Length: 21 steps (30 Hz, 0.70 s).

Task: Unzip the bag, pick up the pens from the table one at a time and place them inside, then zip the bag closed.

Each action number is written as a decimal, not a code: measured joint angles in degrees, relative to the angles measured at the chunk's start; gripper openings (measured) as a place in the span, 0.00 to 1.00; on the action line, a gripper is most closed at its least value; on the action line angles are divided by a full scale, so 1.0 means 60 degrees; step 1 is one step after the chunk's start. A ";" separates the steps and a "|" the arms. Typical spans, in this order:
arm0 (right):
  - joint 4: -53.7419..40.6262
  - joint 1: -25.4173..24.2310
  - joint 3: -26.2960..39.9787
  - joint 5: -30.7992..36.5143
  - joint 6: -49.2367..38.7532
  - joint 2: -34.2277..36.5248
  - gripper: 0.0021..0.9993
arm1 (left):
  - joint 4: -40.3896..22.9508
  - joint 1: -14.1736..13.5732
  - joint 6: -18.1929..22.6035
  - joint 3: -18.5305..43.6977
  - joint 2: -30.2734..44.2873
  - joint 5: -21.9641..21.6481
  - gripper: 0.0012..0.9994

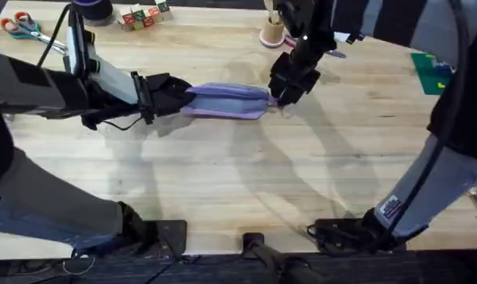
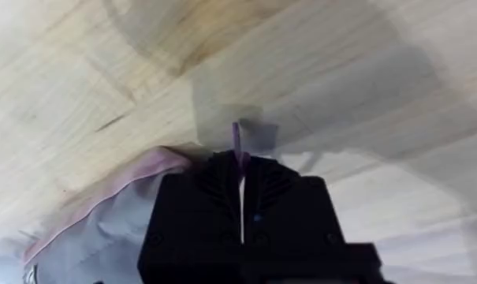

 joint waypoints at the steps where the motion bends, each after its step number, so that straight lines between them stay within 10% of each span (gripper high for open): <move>1: 0.0075 0.0000 -0.0010 -0.0002 -0.0007 0.0000 0.03 | 0.0000 0.0002 0.0000 0.0000 0.0000 -0.0018 0.04; 9: -0.0080 0.0015 -0.0021 0.0043 -0.0293 -0.0160 0.04 | 0.0004 0.0002 0.0004 0.0000 0.0000 -0.0053 0.04; 16: -0.0295 -0.0229 -0.0180 0.1092 -0.1086 -0.1036 0.96 | 0.0011 0.0253 0.0069 0.0000 0.0000 -0.0174 0.04; 21: -0.0429 -0.0154 -0.0192 0.1285 -0.1907 -0.2276 1.00 | 0.0015 0.0254 0.0092 0.0000 0.0000 -0.0189 0.04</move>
